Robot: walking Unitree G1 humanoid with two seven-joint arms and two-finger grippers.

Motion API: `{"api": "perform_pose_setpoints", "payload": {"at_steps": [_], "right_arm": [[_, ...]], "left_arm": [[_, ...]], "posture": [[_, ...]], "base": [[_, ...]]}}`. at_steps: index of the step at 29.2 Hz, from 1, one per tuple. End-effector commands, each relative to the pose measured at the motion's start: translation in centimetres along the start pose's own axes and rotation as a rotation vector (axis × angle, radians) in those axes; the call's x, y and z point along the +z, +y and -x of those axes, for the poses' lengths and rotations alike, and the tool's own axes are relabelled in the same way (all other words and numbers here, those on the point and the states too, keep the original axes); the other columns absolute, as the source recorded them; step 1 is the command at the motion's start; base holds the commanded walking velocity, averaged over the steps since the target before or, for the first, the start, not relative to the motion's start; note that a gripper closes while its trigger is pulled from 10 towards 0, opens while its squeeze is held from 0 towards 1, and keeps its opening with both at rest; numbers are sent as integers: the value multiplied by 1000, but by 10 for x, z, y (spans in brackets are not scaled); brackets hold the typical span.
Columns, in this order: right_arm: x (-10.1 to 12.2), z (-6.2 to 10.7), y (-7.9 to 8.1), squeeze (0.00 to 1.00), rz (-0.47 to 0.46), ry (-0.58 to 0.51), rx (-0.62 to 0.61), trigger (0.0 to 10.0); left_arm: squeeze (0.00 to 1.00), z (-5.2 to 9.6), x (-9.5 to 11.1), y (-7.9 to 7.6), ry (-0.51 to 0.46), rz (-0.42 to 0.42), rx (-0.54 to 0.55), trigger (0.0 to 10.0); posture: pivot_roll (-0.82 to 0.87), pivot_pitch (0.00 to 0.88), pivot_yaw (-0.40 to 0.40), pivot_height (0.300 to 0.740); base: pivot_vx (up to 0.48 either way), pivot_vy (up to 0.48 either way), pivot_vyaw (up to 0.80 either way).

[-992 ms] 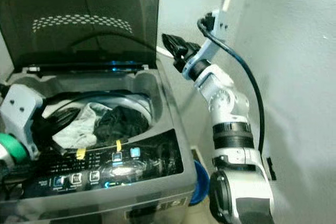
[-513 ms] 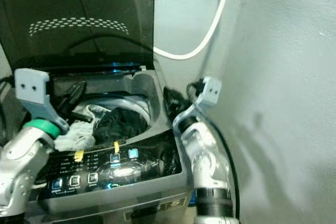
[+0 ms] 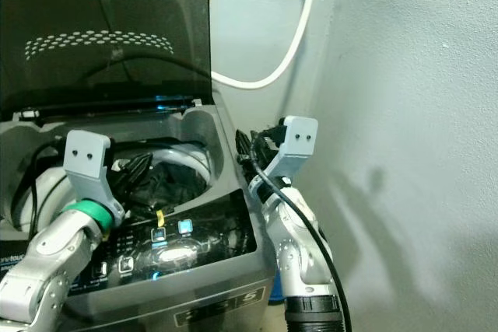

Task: Clothes washing

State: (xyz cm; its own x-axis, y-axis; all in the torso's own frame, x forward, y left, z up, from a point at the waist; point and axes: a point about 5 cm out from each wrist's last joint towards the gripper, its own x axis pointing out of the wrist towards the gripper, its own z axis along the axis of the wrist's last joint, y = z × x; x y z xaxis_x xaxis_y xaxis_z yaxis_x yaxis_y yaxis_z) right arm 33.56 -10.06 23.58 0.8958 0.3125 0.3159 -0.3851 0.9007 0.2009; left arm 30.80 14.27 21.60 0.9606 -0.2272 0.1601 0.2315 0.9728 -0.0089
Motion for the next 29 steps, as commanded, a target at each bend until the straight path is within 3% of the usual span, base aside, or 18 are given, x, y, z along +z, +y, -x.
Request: {"api": "perform_pose_setpoints", "payload": {"at_steps": [1, 2, 8, 10, 13, 16, 23, 27, 29], "right_arm": [[0, 1, 2, 0, 44, -18, 0, 10000], [1, 1, 4, 0, 50, -30, -3, 10000], [-2, 1, 9, 0, 104, 4, -39, 10000], [-4, 3, 7, 0, 45, 29, -9, 10000], [-10, 8, 2, 0, 30, 52, -38, 10000], [-12, 10, 1, 0, 33, 52, -33, 10000], [-10, 6, 6, 0, 57, 10, -15, 10000], [-8, 4, 4, 0, 109, -1, -46, 10000], [-7, 0, 7, 0, 205, -13, -49, 10000]], "left_arm": [[0, -3, -3, 3, 34, -67, 50, 10000], [0, -2, -2, 4, 40, -111, 67, 10000], [0, 6, -8, 17, 50, -136, 101, 10000], [0, 8, -2, 19, 25, -104, 94, 10000], [0, 12, 2, 23, 3, -161, 94, 10000], [0, 15, 5, 22, -27, -202, 96, 10000], [0, 11, 2, 13, -43, -171, 101, 10000], [0, 8, 4, 11, -61, -180, 119, 10000], [0, 5, 1, 21, -62, -148, 217, 10000]], "posture": [[9, 0, 20, 740], [-5, 0, 28, 740], [-9, 0, 28, 740], [-5, 0, 24, 740], [-1, 0, 18, 740], [15, 0, 10, 740], [7, 0, 11, 740], [3, 0, 3, 740], [-20, 0, 28, 740]], "base": [[0, 0, 0], [0, 0, 0], [0, 0, 0], [0, 0, 0], [0, 0, 0], [0, 0, 0], [0, 0, 0], [0, 0, 0], [0, 0, 0]]}}
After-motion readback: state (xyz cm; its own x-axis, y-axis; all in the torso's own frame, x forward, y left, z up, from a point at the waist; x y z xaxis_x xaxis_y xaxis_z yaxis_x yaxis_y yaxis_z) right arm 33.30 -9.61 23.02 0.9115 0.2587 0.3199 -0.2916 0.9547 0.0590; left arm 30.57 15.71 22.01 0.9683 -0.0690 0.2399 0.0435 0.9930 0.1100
